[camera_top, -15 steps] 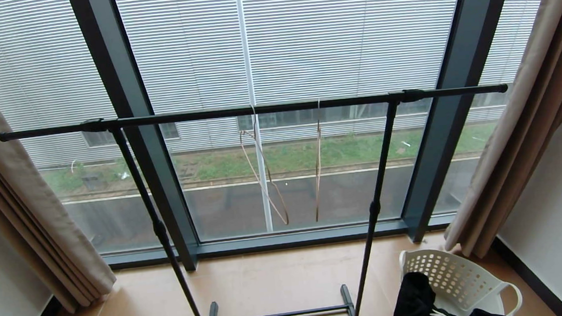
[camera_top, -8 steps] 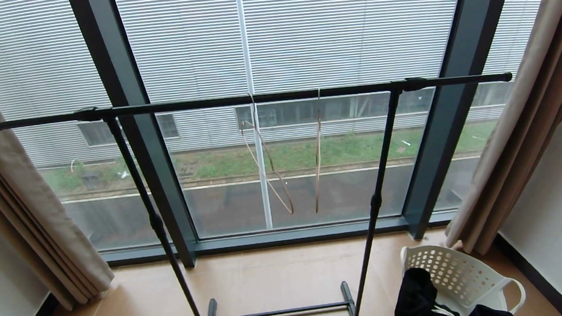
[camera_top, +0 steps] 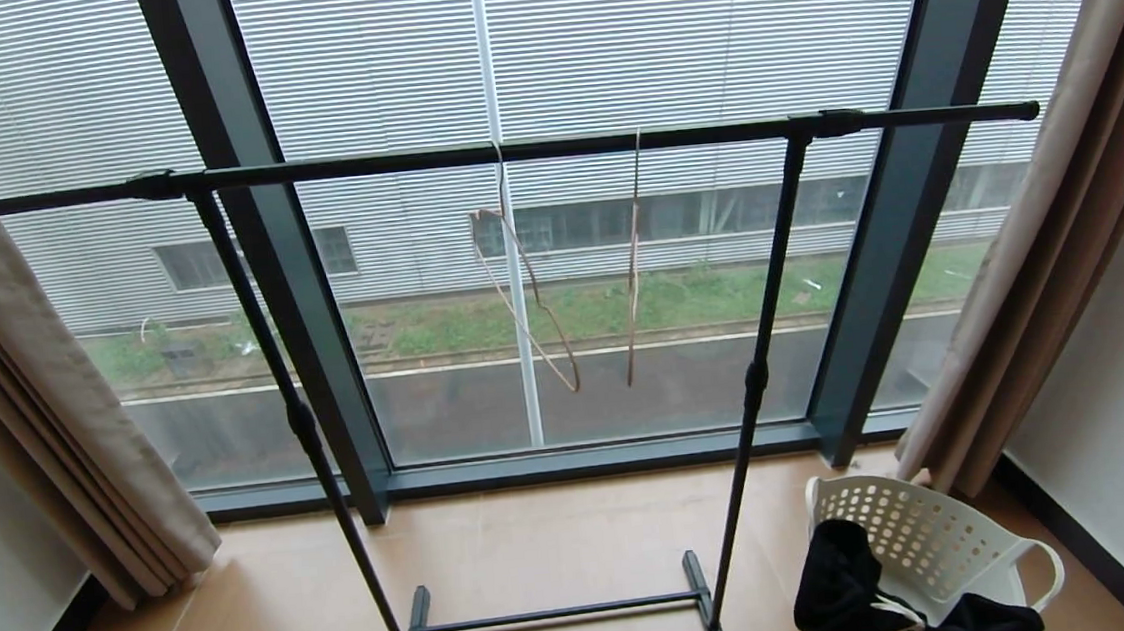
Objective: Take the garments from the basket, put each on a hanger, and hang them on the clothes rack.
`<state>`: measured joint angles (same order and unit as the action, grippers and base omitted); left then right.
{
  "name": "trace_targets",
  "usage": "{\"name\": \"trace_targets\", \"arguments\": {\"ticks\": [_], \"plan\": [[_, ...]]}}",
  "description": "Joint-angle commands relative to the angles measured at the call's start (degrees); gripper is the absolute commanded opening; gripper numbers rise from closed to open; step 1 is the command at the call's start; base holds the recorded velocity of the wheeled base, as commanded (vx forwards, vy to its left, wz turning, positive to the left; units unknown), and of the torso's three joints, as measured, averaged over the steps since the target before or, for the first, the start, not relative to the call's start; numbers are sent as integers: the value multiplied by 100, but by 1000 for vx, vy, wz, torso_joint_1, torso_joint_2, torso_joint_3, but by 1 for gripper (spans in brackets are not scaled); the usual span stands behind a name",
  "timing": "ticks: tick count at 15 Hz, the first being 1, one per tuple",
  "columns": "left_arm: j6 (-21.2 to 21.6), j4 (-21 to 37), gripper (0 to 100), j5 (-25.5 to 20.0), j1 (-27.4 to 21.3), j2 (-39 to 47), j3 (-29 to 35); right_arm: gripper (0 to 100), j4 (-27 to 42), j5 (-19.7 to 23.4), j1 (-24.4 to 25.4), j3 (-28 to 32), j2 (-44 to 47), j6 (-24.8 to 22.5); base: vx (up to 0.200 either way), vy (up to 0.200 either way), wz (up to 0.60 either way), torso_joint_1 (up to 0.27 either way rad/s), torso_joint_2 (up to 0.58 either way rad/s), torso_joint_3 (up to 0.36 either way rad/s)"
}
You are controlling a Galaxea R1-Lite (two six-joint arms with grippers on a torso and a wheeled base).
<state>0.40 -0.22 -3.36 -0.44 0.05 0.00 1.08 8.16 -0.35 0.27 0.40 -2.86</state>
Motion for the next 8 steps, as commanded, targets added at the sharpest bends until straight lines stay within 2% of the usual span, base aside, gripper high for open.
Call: {"name": "trace_targets", "arguments": {"ticks": [1,8], "plan": [[4,-4,100,-6,0,-5,0,100,-3,2,0,0,4,-4,0,0,0,-217,535,315],[13,-4,100,-24,0,-5,9,100,6,2,0,8,4,-4,0,0,0,-215,543,324]]}}
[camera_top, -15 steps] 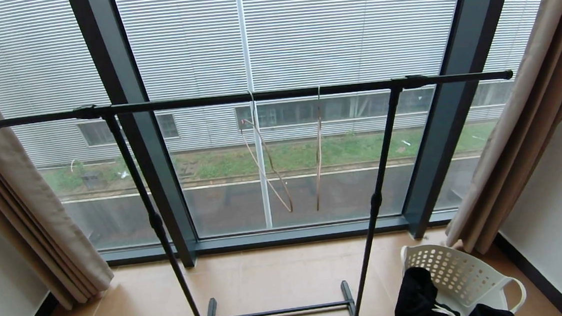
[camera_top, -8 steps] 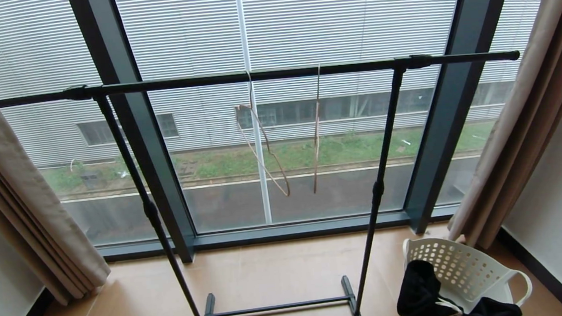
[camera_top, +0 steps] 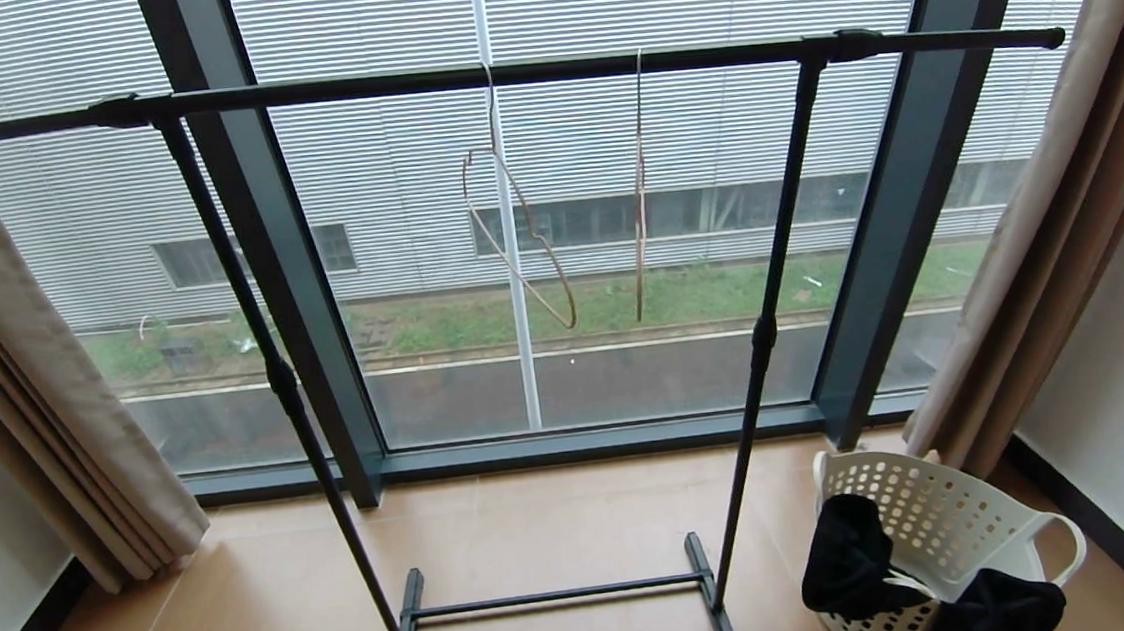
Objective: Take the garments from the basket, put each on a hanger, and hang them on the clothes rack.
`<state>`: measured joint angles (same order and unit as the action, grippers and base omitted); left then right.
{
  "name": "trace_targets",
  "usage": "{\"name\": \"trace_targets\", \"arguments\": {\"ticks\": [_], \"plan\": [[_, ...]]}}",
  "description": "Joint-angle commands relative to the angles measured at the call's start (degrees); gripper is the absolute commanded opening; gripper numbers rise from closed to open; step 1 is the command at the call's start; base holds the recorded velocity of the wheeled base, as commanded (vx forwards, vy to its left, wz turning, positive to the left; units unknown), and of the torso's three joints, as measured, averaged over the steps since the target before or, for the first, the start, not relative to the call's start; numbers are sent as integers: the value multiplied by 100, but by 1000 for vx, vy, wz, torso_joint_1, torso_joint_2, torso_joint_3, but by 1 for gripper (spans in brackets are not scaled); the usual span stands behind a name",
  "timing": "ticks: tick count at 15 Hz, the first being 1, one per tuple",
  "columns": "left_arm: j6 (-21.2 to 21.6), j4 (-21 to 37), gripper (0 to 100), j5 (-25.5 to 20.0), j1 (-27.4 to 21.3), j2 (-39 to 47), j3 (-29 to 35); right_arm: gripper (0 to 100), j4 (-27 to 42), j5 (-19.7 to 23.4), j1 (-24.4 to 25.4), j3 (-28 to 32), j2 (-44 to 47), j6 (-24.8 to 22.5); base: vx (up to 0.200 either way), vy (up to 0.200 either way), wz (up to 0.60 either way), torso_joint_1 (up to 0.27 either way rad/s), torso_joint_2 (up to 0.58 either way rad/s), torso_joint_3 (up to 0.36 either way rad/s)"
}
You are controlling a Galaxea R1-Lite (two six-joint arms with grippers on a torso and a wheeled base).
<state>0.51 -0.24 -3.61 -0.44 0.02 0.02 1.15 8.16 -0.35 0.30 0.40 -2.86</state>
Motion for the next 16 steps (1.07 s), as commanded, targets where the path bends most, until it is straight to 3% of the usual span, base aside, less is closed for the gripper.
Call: {"name": "trace_targets", "arguments": {"ticks": [1,9,16], "plan": [[2,-2,100,0,0,-2,6,100,0,2,0,5,4,-4,0,0,0,-193,510,339],[2,-2,100,0,0,-2,-2,100,0,2,0,-4,4,-4,0,0,0,-154,480,315],[-7,-2,100,0,0,-2,-2,100,0,2,0,-4,13,-4,0,0,0,-28,115,84]]}}
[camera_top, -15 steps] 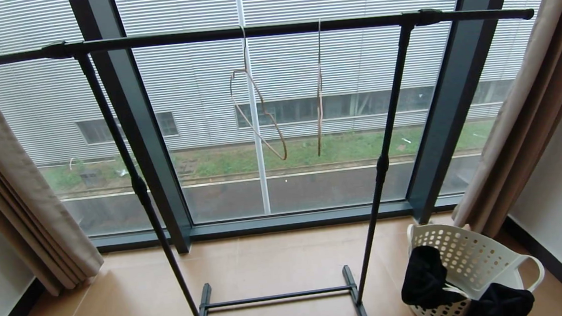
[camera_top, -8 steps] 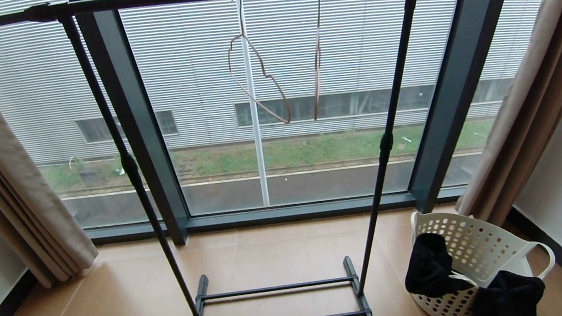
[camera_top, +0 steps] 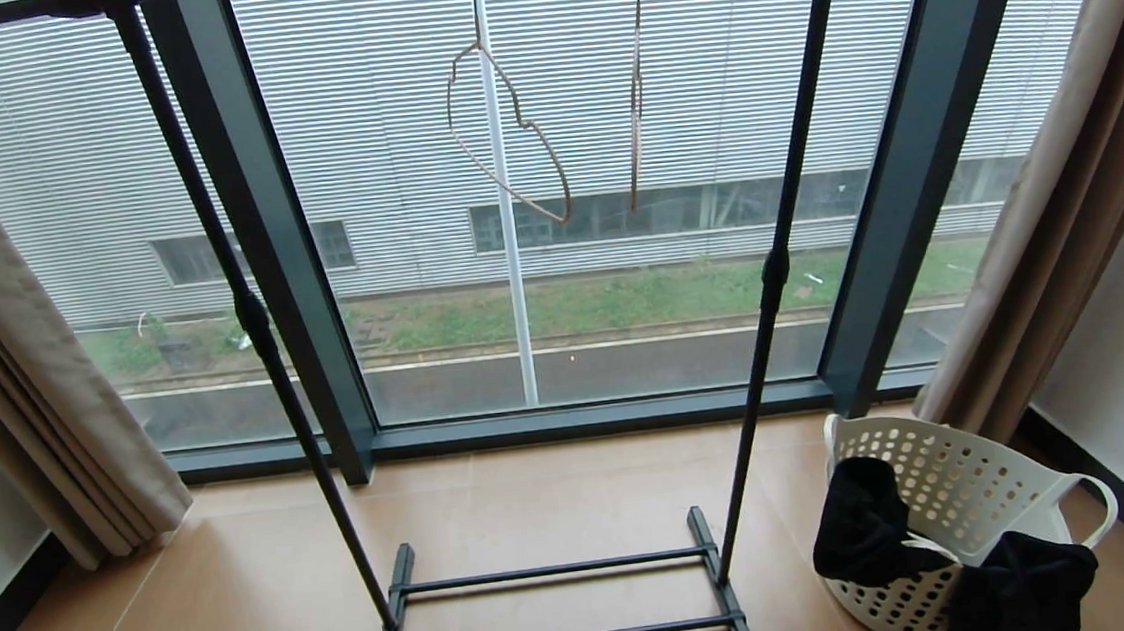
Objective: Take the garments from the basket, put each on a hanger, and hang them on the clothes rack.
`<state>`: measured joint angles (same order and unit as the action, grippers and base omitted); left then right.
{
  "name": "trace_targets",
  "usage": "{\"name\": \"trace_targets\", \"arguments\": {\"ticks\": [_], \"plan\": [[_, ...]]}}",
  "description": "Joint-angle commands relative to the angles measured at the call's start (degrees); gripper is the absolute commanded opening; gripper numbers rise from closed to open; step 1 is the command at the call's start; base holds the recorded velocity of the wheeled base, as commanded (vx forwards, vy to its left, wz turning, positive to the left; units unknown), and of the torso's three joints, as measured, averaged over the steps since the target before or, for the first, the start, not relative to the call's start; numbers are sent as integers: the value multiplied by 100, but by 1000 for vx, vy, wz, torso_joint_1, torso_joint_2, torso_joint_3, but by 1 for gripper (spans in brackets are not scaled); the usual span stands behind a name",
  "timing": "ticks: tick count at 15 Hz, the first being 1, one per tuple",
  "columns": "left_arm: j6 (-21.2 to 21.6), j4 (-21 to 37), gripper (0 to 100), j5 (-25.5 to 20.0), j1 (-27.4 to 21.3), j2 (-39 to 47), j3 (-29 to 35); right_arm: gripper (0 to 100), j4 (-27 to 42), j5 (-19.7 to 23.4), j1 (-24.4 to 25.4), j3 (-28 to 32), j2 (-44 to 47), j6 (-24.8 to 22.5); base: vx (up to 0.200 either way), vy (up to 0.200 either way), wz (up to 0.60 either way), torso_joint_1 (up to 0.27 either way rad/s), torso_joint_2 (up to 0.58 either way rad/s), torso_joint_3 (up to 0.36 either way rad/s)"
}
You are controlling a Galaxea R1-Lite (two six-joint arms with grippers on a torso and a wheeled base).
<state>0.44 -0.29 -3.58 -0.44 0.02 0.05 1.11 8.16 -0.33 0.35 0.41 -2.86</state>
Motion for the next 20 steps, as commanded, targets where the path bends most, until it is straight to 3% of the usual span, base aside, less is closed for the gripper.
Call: {"name": "trace_targets", "arguments": {"ticks": [1,7,13,16,20], "plan": [[9,3,100,-2,0,-2,-5,100,3,2,-2,-9,11,-4,0,0,0,-85,373,271],[9,3,100,-2,0,-2,-5,100,3,2,-2,0,2,-12,0,0,0,-42,206,158],[9,3,100,-2,0,-2,-5,100,3,2,-2,0,2,-12,0,0,-600,-1,10,10],[18,3,100,-2,0,15,-5,100,3,2,-2,0,11,-12,0,0,0,0,0,0],[18,3,100,-2,0,6,-5,100,3,2,-2,0,2,-12,0,-200,0,-1,0,4]]}}
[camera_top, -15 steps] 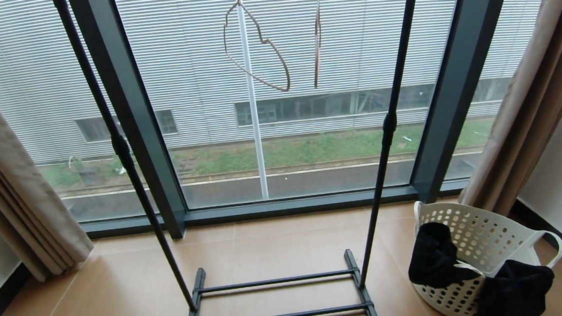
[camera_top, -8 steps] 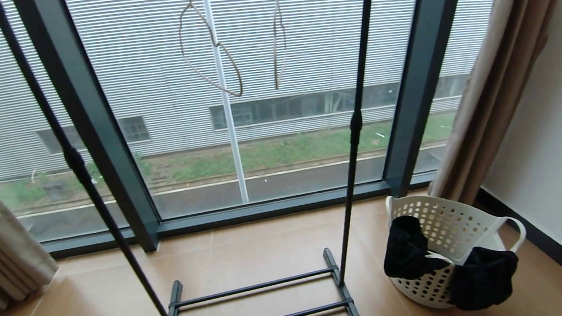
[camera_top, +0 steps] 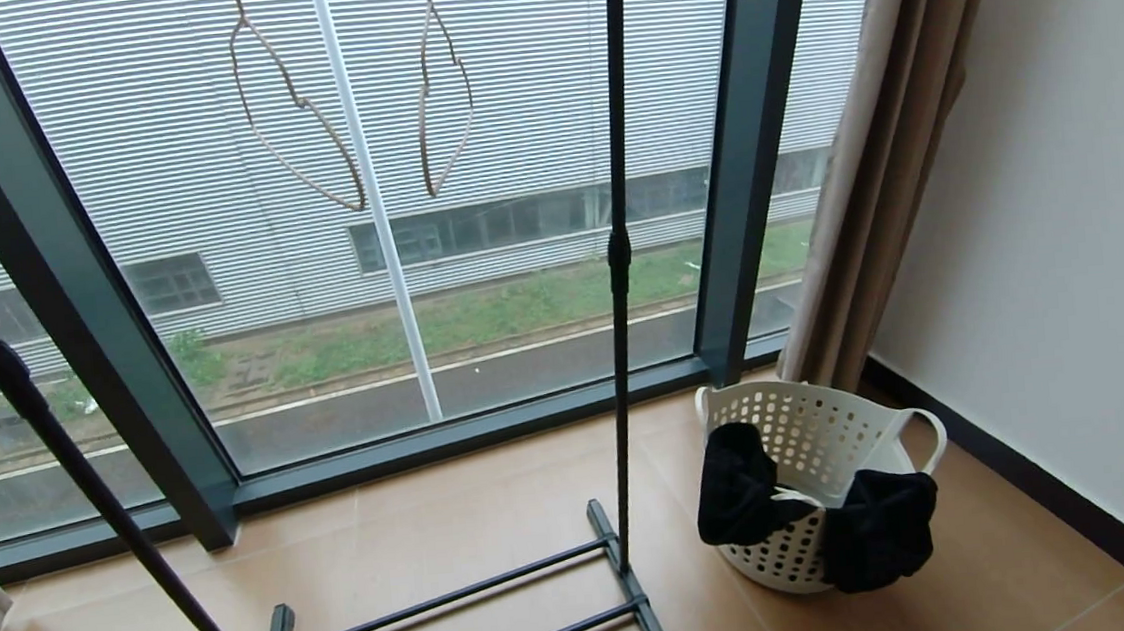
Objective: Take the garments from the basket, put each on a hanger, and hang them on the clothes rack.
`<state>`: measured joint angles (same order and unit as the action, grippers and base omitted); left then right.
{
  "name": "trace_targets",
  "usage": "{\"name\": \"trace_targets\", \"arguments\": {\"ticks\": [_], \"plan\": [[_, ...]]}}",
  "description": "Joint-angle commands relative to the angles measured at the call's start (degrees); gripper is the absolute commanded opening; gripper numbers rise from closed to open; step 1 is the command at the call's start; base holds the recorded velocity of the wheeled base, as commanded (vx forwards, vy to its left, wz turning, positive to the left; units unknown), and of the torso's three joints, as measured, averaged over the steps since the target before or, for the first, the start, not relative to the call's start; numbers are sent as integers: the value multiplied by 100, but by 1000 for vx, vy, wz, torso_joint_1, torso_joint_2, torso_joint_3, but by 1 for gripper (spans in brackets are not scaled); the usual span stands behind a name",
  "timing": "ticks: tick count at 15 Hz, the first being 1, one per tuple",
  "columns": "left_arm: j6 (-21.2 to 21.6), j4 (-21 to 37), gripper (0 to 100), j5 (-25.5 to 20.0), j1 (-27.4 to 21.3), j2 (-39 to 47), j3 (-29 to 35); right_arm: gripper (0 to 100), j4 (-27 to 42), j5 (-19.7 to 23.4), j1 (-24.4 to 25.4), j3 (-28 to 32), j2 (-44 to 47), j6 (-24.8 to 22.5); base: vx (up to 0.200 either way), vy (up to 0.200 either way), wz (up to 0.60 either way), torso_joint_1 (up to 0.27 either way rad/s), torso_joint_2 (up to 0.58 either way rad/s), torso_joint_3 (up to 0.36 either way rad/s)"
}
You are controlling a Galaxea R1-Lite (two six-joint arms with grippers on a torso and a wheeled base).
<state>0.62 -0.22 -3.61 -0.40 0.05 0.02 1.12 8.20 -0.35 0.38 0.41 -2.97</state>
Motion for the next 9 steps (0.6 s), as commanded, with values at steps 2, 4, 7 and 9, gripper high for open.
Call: {"name": "trace_targets", "arguments": {"ticks": [2,4,7,9], "plan": [[-1,-4,100,0,-4,4,-2,100,2,-3,0,-3,11,-1,0,-200,0,7,10,5],[-1,-4,100,0,-4,4,-2,100,2,-3,0,-11,11,-1,0,-200,0,5,2,10],[-1,-4,100,9,-4,4,-2,100,2,6,0,-3,11,-1,133,-133,0,1,7,2],[-1,-4,100,0,-4,4,-2,100,2,6,0,-3,11,-1,200,0,0,-2,5,7]]}}
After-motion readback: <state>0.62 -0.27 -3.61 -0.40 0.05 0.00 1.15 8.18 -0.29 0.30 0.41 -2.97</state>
